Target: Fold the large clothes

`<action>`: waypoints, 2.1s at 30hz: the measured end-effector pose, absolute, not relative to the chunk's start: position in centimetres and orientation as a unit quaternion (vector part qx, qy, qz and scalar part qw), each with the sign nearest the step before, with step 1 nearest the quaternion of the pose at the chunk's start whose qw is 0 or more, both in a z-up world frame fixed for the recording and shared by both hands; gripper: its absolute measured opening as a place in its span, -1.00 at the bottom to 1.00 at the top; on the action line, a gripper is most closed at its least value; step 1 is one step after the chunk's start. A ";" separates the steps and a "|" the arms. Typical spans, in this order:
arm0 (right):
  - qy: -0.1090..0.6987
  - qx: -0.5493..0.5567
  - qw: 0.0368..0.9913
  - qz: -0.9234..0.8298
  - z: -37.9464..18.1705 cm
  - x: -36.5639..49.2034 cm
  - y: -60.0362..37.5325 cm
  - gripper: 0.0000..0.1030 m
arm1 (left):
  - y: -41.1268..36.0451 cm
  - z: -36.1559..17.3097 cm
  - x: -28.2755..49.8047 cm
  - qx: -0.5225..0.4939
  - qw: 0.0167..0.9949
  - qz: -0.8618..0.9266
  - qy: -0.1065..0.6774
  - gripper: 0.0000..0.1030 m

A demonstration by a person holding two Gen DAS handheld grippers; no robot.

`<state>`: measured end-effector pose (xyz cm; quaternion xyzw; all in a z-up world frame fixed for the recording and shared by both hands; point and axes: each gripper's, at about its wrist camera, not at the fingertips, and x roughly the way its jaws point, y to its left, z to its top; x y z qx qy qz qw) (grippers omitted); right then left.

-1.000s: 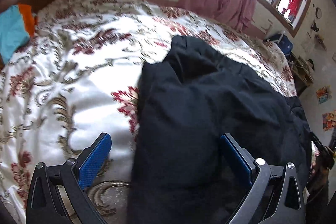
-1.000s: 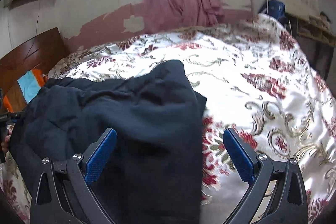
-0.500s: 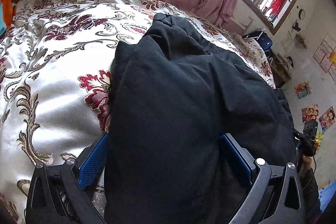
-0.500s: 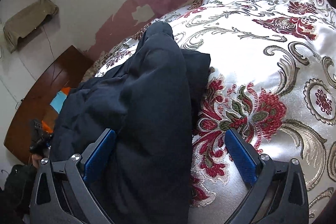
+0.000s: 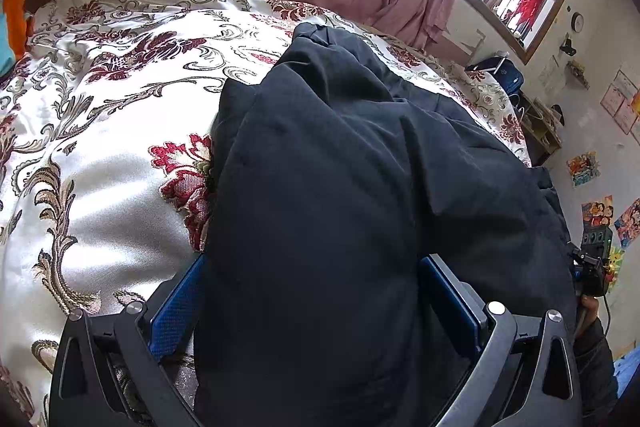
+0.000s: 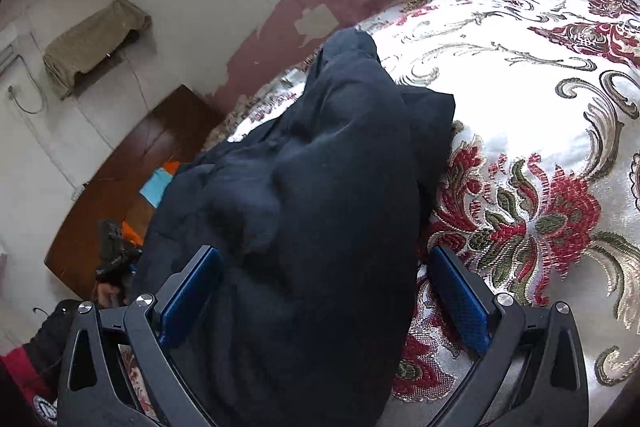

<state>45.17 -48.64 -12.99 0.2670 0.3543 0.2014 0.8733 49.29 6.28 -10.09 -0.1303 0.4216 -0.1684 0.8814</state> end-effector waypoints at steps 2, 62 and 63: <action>0.357 0.263 0.874 0.200 -13.0 45.3 -48.6 0.99 | 6.3 -10.0 49.4 -0.138 0.877 -0.172 0.426 1.00; 0.241 0.218 0.918 0.225 -0.2 33.1 -43.3 -0.72 | 4.0 3.6 36.7 -0.157 0.909 -0.070 0.380 -0.69; 0.242 0.214 0.919 0.225 -0.3 32.7 -43.2 -0.72 | 4.1 3.2 36.5 -0.159 0.908 -0.069 0.382 -0.69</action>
